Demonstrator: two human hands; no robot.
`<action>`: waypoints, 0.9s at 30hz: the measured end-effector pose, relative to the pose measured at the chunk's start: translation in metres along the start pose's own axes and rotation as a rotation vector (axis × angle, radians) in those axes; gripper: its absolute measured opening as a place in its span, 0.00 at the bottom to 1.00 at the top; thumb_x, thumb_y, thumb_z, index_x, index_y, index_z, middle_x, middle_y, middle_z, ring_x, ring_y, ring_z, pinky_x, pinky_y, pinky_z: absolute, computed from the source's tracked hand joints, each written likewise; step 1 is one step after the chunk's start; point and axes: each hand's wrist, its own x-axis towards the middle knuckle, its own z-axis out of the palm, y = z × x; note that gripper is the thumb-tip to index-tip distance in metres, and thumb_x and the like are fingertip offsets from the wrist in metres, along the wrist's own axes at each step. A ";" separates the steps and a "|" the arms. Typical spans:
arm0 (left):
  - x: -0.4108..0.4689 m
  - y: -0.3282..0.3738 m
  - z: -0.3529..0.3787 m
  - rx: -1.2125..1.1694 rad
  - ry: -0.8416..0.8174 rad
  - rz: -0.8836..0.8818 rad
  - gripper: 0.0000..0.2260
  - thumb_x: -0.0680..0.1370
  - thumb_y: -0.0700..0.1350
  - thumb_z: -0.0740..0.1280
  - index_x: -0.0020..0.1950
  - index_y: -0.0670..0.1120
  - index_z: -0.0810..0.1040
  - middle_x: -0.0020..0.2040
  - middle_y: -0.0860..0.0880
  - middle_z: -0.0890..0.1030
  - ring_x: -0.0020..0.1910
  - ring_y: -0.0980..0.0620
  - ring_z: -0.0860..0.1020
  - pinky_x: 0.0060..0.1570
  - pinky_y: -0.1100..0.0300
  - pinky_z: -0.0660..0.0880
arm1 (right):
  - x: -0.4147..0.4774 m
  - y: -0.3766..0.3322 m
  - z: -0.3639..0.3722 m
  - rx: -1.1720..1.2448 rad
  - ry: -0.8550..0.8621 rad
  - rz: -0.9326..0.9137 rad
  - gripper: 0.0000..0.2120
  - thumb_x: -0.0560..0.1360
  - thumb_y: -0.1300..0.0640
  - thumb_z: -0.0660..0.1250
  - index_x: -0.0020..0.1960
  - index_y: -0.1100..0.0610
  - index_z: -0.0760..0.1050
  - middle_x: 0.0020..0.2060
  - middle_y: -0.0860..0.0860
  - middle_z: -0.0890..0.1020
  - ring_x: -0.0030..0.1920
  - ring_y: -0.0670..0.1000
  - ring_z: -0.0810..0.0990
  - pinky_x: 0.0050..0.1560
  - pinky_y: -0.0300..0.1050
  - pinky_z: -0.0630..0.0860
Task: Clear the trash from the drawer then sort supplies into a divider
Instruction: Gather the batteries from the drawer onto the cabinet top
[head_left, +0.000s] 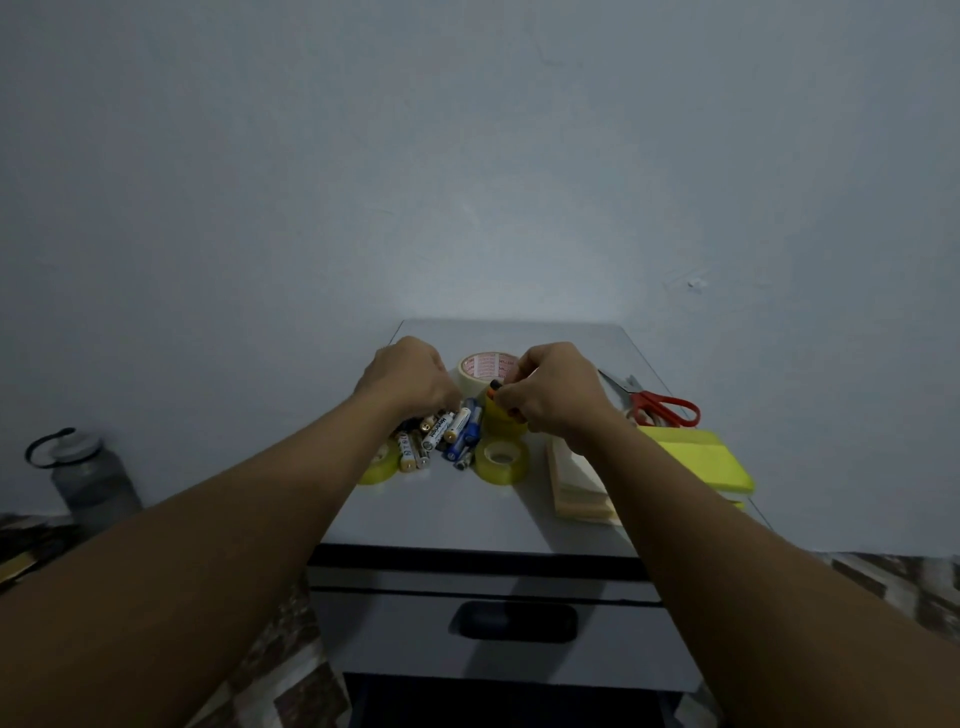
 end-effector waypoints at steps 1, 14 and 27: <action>0.000 -0.001 -0.002 -0.009 0.000 -0.005 0.12 0.67 0.48 0.79 0.47 0.46 0.83 0.44 0.47 0.84 0.44 0.47 0.81 0.48 0.52 0.81 | 0.000 -0.001 0.000 0.002 0.004 0.003 0.06 0.68 0.61 0.76 0.38 0.57 0.79 0.41 0.55 0.83 0.47 0.57 0.83 0.44 0.57 0.84; -0.015 -0.033 -0.039 -0.415 0.040 -0.159 0.07 0.77 0.41 0.67 0.50 0.38 0.81 0.41 0.41 0.86 0.24 0.52 0.72 0.20 0.67 0.65 | 0.013 -0.023 0.021 0.019 0.006 0.035 0.11 0.68 0.58 0.78 0.46 0.62 0.82 0.46 0.56 0.84 0.47 0.54 0.82 0.49 0.52 0.83; -0.022 -0.056 -0.042 -0.588 0.071 -0.215 0.04 0.73 0.40 0.67 0.39 0.42 0.79 0.35 0.43 0.78 0.31 0.50 0.71 0.30 0.60 0.66 | 0.021 -0.025 0.037 -0.152 0.027 -0.027 0.10 0.69 0.55 0.77 0.44 0.60 0.81 0.39 0.54 0.82 0.39 0.52 0.81 0.46 0.52 0.83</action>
